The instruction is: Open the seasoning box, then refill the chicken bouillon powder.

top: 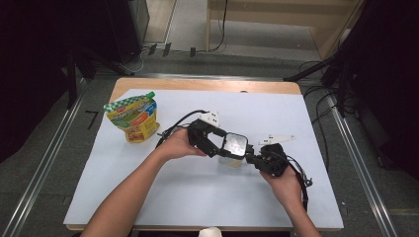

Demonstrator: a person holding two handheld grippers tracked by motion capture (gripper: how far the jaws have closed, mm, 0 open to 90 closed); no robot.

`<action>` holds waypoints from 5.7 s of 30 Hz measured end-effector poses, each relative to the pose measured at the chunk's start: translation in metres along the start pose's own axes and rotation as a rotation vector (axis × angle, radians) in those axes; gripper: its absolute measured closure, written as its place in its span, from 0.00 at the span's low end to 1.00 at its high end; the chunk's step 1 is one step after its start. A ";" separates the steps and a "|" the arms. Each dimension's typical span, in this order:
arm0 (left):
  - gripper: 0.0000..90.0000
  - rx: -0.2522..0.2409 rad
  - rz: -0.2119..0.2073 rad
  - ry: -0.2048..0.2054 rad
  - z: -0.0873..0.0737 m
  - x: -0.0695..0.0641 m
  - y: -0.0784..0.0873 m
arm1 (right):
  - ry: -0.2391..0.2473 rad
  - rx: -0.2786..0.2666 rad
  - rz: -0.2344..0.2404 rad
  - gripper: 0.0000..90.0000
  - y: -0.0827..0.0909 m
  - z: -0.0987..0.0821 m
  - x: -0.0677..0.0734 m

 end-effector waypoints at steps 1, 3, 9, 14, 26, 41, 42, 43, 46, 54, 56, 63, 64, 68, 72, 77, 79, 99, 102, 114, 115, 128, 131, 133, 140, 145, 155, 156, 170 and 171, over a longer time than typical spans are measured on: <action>0.25 0.018 0.003 -0.004 -0.002 0.001 0.000 | 0.001 -0.002 -0.003 1.00 0.000 0.000 0.000; 0.24 0.030 0.005 -0.016 -0.005 0.001 -0.002 | 0.006 -0.007 -0.006 1.00 -0.001 0.001 0.001; 0.20 0.034 0.006 -0.023 -0.007 0.001 -0.009 | -0.001 -0.006 -0.011 1.00 -0.001 0.001 0.000; 0.19 0.040 0.010 -0.039 -0.008 0.001 -0.010 | -0.005 -0.006 -0.012 1.00 -0.001 0.001 0.000; 0.19 0.070 0.030 -0.039 -0.008 -0.001 -0.012 | -0.007 -0.007 -0.016 1.00 -0.001 0.001 0.000; 0.22 0.010 0.014 -0.010 0.002 -0.001 -0.001 | -0.007 -0.009 -0.026 1.00 -0.002 0.002 0.000; 0.23 0.010 0.016 -0.011 0.003 -0.001 0.000 | -0.010 -0.008 -0.025 1.00 -0.002 0.002 0.000; 0.23 0.018 0.021 -0.026 0.003 -0.002 0.000 | -0.010 -0.008 -0.024 1.00 -0.002 0.002 0.000; 0.24 0.026 0.031 -0.039 0.002 -0.003 0.000 | -0.010 -0.008 -0.024 1.00 -0.002 0.002 0.000; 0.46 0.001 -0.009 -0.053 0.013 -0.014 0.005 | -0.010 -0.011 -0.020 1.00 -0.002 0.002 0.001; 0.45 0.050 0.008 -0.091 0.015 -0.019 0.001 | -0.001 -0.012 -0.024 1.00 -0.003 0.003 0.002; 0.55 0.050 -0.027 -0.090 0.036 -0.035 -0.003 | -0.003 -0.014 -0.017 1.00 -0.002 0.002 0.002; 0.58 0.051 -0.018 -0.091 0.039 -0.036 -0.002 | -0.003 -0.014 -0.016 1.00 -0.002 0.002 0.002; 0.69 0.039 -0.033 -0.055 0.049 -0.038 0.000 | -0.002 -0.021 -0.010 1.00 -0.002 0.002 0.002; 0.76 0.029 -0.060 -0.021 0.057 -0.040 -0.003 | -0.014 -0.024 -0.004 1.00 -0.002 0.002 0.001; 0.76 0.013 -0.076 0.003 0.064 -0.044 -0.014 | -0.015 -0.028 -0.006 1.00 -0.002 0.002 0.002; 0.76 0.005 -0.081 0.011 0.065 -0.044 -0.017 | -0.018 -0.034 -0.003 1.00 -0.002 0.002 0.002; 0.67 -0.007 -0.046 0.076 0.051 -0.040 0.005 | -0.003 -0.041 0.007 1.00 0.006 0.000 -0.007; 0.64 0.006 -0.021 0.111 0.040 -0.038 0.015 | -0.017 -0.048 0.003 1.00 0.007 0.001 -0.013; 0.66 -0.068 0.101 0.207 -0.012 -0.040 0.051 | -0.039 -0.076 -0.038 1.00 0.004 0.006 -0.032; 0.66 -0.059 0.109 0.206 -0.015 -0.039 0.054 | -0.029 -0.068 -0.036 1.00 0.002 0.006 -0.031; 0.54 -0.046 0.204 0.314 -0.055 -0.027 0.105 | 0.005 -0.076 0.018 0.93 0.037 -0.010 0.001; 0.54 -0.071 0.225 0.329 -0.061 -0.026 0.119 | 0.008 -0.090 0.038 0.86 0.041 -0.013 0.008; 0.56 -0.092 0.235 0.347 -0.066 -0.026 0.127 | -0.004 -0.089 0.054 0.81 0.040 -0.014 0.011; 0.52 -0.075 0.279 0.401 -0.084 -0.019 0.146 | 0.031 -0.089 0.109 0.67 0.032 -0.024 0.020; 0.51 -0.070 0.315 0.408 -0.092 -0.018 0.159 | 0.054 -0.067 0.131 0.64 0.028 -0.022 0.030; 0.51 -0.066 0.386 0.446 -0.111 -0.014 0.186 | 0.123 -0.043 0.173 0.63 0.015 -0.015 0.051; 0.51 -0.065 0.390 0.452 -0.114 -0.014 0.188 | 0.121 -0.039 0.174 0.63 0.015 -0.015 0.052; 0.52 -0.091 0.451 0.558 -0.150 -0.008 0.227 | 0.169 -0.005 0.211 0.60 -0.001 -0.012 0.066; 0.52 -0.091 0.465 0.562 -0.152 -0.006 0.231 | 0.174 -0.004 0.214 0.60 -0.002 -0.011 0.067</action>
Point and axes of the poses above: each handheld gripper's, and its own axes: y roughly backward along the jaws, z roughly out of its top, x roughly to its left, the point moved 6 cm from there along -y, roughly forward along the jaws, and after that the axes turned 1 degree about -y, right-handed, at the moved point
